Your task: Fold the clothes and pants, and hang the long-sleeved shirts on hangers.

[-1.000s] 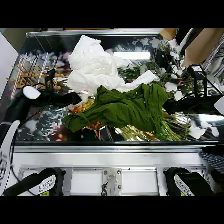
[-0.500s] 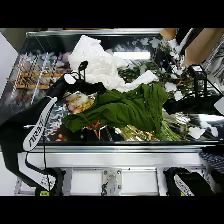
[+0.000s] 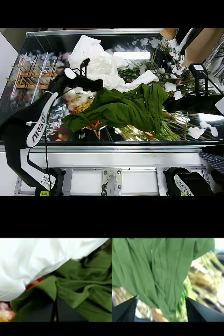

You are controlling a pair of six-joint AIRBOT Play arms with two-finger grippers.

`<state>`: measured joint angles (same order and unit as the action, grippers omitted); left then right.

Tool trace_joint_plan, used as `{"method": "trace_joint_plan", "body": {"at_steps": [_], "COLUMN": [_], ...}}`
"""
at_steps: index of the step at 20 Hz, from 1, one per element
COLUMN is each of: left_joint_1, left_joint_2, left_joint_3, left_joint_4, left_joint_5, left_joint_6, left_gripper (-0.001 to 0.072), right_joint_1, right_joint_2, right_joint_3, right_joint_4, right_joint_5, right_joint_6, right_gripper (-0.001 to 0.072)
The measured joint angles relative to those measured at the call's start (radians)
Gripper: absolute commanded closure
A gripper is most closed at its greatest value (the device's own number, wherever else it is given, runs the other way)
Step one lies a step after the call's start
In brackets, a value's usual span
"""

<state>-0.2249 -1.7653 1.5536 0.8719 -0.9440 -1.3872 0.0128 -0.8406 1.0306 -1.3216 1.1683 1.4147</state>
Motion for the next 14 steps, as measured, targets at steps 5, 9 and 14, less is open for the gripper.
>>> {"method": "trace_joint_plan", "body": {"at_steps": [5,9,14], "left_joint_1": [0.039,-0.069,-0.364], "left_joint_2": [0.176,0.286,0.38], "left_joint_3": [0.256,0.425,0.268], "left_joint_4": [-0.002,-0.003,0.023], "left_joint_5": [-0.006,-0.003,-0.071], "left_joint_6": [0.0,0.045,0.08], "left_gripper": [0.0692,0.0692,0.0691], "right_joint_1": [0.0,0.0,-0.001], "right_joint_2": [0.029,0.039,0.044], "right_joint_3": [0.135,0.251,0.307], "right_joint_4": [0.001,0.001,-0.002], "right_joint_5": [-0.197,-0.368,-0.428], "right_joint_6": [0.0,0.0,0.0], "right_gripper": [0.0275,0.0274,0.0274]}}
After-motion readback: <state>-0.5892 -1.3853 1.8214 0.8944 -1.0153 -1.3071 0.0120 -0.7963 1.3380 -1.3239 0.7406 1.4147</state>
